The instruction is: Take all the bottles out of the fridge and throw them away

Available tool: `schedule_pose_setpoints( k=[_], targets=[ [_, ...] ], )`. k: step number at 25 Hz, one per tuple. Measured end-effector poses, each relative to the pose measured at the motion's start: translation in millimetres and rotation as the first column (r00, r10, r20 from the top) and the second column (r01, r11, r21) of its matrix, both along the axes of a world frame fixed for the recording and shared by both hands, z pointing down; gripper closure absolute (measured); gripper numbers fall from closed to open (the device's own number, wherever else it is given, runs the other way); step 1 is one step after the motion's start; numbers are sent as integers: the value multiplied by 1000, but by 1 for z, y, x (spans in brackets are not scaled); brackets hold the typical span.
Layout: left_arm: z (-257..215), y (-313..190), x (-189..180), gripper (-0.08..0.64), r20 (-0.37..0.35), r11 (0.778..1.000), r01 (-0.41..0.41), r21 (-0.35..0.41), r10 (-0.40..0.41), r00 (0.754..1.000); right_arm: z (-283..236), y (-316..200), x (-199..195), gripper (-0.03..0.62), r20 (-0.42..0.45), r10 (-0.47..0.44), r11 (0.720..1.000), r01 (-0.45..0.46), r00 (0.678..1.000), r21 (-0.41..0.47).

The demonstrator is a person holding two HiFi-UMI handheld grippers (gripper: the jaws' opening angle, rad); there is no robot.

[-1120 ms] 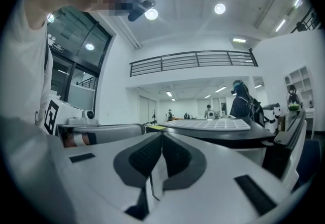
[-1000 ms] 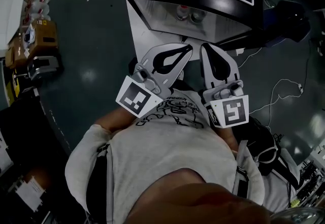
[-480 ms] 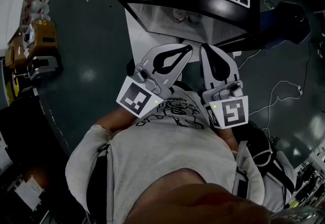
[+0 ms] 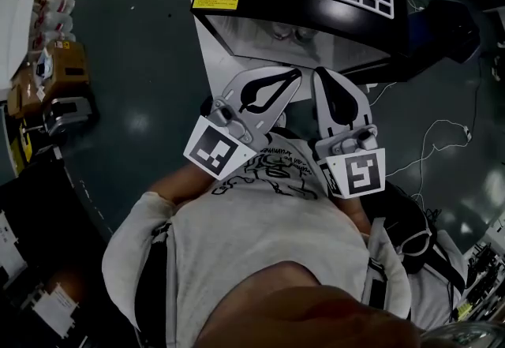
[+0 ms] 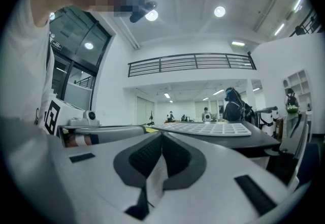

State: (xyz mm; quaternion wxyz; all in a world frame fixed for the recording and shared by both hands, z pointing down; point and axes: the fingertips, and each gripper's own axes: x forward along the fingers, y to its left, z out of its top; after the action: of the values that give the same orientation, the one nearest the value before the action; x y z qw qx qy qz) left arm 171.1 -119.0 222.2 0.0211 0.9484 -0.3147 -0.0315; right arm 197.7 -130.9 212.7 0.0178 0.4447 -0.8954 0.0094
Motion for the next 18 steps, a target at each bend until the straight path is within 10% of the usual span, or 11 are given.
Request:
schedule_pose_setpoints(
  k=[18],
  targets=[
    [31, -18, -14, 551, -14, 1000, -5, -14, 5, 1000, 33, -11, -16, 583, -39, 23, 1000, -24, 999, -7]
  ],
)
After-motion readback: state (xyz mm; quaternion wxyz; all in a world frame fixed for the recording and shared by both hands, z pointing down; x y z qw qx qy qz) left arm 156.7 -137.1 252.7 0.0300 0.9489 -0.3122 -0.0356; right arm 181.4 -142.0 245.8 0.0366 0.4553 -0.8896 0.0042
